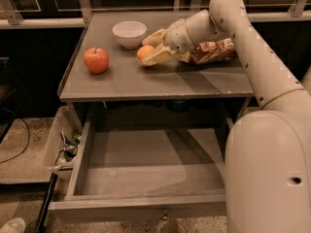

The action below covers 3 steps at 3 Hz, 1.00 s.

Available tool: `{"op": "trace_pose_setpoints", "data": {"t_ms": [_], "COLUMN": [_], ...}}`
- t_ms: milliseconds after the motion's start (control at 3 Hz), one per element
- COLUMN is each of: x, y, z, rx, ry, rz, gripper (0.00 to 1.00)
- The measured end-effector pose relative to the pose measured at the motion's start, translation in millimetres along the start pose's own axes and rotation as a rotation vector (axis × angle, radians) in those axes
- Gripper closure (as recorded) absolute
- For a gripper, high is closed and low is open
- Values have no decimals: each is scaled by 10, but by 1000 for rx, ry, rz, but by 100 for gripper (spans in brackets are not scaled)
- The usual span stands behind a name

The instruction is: Place orange into top drawer

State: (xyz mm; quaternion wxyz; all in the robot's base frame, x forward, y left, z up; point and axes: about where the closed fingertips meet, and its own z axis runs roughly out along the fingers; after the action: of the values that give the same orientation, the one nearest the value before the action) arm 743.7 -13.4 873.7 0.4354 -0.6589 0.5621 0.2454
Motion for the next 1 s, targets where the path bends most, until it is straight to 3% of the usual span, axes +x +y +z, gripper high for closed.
{"op": "trace_pose_setpoints", "data": {"t_ms": [333,667,1000], "x": [-177,-356,-536], "y": [230,569,923], "z": [-137,-442,-694], "rx": [6,55,154], "ry": [-24,-46,-107], "rz": [-68,-141,-169], "gripper": [100,100,100]}}
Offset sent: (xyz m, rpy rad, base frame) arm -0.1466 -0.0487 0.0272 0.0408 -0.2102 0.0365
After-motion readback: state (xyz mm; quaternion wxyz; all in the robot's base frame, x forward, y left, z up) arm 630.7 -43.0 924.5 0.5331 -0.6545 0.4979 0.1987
